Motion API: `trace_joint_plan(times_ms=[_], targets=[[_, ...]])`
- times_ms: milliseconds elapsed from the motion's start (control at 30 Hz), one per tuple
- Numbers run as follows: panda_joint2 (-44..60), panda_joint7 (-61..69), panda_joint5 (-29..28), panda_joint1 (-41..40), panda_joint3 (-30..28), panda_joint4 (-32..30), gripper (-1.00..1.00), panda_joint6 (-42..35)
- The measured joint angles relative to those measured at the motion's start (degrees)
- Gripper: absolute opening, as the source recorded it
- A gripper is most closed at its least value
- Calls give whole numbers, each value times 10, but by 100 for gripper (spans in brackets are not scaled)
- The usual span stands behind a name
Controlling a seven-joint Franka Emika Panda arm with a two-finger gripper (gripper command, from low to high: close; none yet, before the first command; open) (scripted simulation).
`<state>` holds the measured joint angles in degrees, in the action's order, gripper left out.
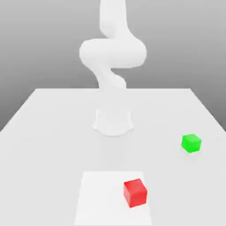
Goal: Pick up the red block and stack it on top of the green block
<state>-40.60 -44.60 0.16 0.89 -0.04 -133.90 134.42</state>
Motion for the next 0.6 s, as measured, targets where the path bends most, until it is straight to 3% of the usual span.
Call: trace_joint_plan(times_ms=[600], targets=[[377,83,4,54,12,-152,0,190]])
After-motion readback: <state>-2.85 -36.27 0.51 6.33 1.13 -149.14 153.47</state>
